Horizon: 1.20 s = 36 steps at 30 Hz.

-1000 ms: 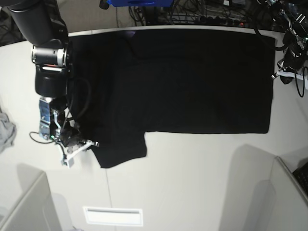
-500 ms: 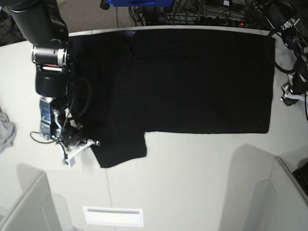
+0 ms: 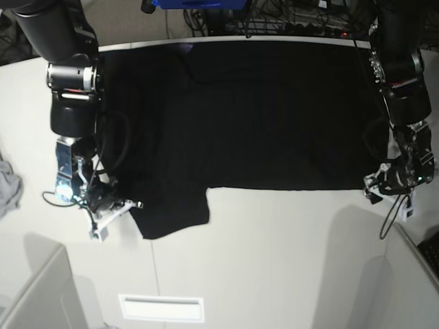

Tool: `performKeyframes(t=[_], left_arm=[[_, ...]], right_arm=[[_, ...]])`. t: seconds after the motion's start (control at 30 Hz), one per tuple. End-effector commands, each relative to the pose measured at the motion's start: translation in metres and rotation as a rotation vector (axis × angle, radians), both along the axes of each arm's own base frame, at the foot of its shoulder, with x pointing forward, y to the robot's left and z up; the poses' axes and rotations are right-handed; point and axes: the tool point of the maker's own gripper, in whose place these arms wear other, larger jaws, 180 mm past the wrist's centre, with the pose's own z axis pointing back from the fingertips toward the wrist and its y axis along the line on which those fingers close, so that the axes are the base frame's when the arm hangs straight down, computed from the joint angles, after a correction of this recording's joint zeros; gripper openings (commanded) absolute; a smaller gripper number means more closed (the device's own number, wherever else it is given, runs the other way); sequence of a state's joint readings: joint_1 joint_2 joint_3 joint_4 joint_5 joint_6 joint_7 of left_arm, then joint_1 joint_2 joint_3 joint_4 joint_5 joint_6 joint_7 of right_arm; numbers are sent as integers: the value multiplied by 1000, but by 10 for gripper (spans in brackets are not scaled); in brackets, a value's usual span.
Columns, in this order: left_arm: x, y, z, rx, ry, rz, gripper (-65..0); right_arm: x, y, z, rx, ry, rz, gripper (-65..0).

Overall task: Fold the T-shirt properly
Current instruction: 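Release the shoulders and reach both grippers to the shirt's hem corners, then grasp the hem corners and fold the hem up onto the shoulders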

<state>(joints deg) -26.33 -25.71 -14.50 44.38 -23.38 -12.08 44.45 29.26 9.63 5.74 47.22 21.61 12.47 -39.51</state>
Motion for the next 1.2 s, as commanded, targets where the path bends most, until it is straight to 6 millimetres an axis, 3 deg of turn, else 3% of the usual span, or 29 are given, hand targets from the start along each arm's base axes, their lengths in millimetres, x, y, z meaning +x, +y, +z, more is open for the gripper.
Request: performKeyframes(t=[0.0, 0.27, 0.43, 0.63, 0.7, 0.73, 0.97, 1.1, 1.17], left_arm=[[9, 18, 16, 36, -27, 21, -204], [1, 10, -5, 10, 14, 28, -227], [-5, 1, -16, -4, 35, 18, -398], [-17, -2, -28, -6, 63, 15, -515], [-18, -2, -29, -7, 63, 16, -615], [-17, -2, -28, -5, 62, 16, -650], [-4, 2, -14, -5, 28, 23, -650], [21, -2, 24, 45, -86, -21, -650], [19, -5, 28, 48, -74, -38, -650]], right_arm=[[22, -7, 27, -6, -81, -10, -650], [20, -7, 26, -6, -78, -10, -650], [20, -7, 25, -6, -76, -10, -650], [20, -7, 25, -6, -76, -10, -650], [20, -7, 25, -6, -76, -10, -650], [20, -7, 25, -6, -76, -10, -650], [21, -7, 27, -6, -87, -12, -650], [22, -7, 27, -6, -90, -11, -650], [26, -6, 36, -11, -116, -6, -650]])
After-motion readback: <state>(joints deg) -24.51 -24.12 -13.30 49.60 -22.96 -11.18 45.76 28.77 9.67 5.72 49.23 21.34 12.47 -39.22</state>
